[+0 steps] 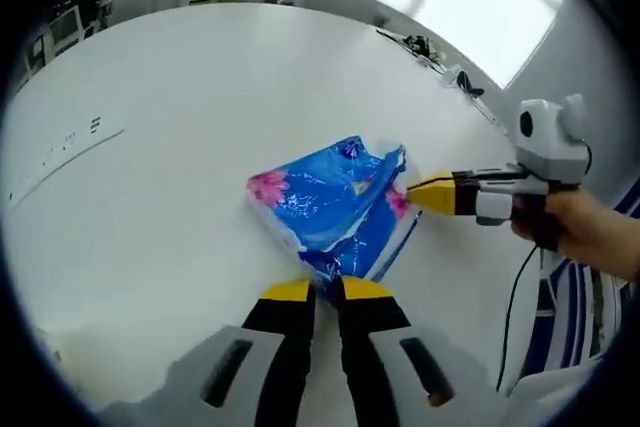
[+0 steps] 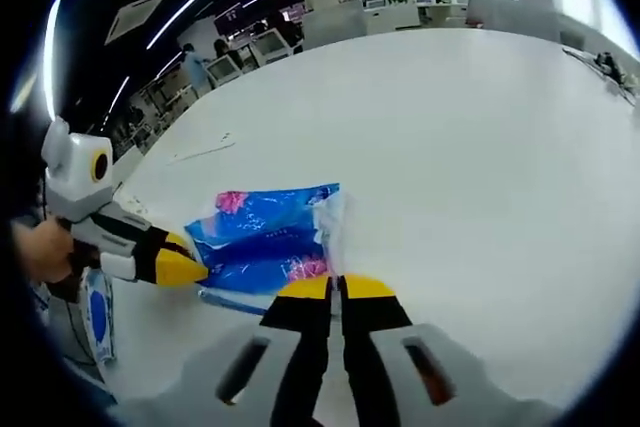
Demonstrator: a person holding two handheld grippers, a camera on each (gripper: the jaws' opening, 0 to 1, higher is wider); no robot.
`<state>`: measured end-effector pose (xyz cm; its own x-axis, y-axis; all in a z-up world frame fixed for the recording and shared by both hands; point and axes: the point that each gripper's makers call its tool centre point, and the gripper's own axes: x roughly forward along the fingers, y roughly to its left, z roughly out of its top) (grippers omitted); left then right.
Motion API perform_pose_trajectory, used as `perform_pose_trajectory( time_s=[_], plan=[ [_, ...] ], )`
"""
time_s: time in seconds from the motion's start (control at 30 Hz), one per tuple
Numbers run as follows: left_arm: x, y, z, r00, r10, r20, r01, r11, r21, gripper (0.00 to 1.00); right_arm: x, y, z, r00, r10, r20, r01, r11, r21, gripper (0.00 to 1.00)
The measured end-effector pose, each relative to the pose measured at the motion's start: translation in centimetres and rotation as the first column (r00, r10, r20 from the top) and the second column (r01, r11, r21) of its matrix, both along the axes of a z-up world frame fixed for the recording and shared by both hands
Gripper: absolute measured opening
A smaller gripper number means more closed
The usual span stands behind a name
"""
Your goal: Arrange the tabletop items into an orderly group along one side of the table until the central work area is clear of visible clutter.
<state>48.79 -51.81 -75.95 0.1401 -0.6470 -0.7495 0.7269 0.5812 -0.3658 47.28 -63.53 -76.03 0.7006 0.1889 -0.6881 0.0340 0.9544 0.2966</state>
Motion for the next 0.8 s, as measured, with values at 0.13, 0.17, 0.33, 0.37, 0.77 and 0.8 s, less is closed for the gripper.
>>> perform_pose_trajectory(
  time_s=[0.13, 0.17, 0.33, 0.37, 0.77, 0.8],
  plan=[
    [0.1, -0.2, 0.9, 1.000, 0.018, 0.025, -0.018, 0.999, -0.035, 0.33, 0.1, 0.4, 1.0, 0.999, -0.004, 0.034, 0.004, 1.000, 0.015, 0.16],
    [0.1, -0.2, 1.0, 0.999, 0.022, 0.024, -0.021, 0.999, -0.041, 0.39, 0.0, 0.4, 1.1, 0.999, -0.004, 0.036, 0.004, 1.000, 0.015, 0.22],
    [0.0, 0.2, 2.4, 0.997, 0.038, 0.066, -0.033, 0.997, -0.065, 0.49, -0.6, 1.3, 2.8, 0.996, 0.000, 0.089, -0.004, 0.999, 0.040, 0.30],
    [0.0, 0.3, 2.6, 0.997, 0.042, 0.065, -0.038, 0.997, -0.072, 0.52, -0.8, 1.5, 3.2, 0.995, -0.001, 0.098, -0.004, 0.999, 0.048, 0.32],
    [-2.2, 3.3, 5.8, 0.993, 0.089, 0.084, -0.071, 0.979, -0.190, 0.84, -5.3, 4.4, 6.3, 0.990, 0.044, 0.135, -0.059, 0.993, 0.105, 0.46],
    [-2.6, 3.7, 5.8, 0.993, 0.083, 0.082, -0.067, 0.980, -0.188, 0.85, -5.6, 4.7, 6.4, 0.990, 0.051, 0.134, -0.065, 0.992, 0.104, 0.45]
  ],
)
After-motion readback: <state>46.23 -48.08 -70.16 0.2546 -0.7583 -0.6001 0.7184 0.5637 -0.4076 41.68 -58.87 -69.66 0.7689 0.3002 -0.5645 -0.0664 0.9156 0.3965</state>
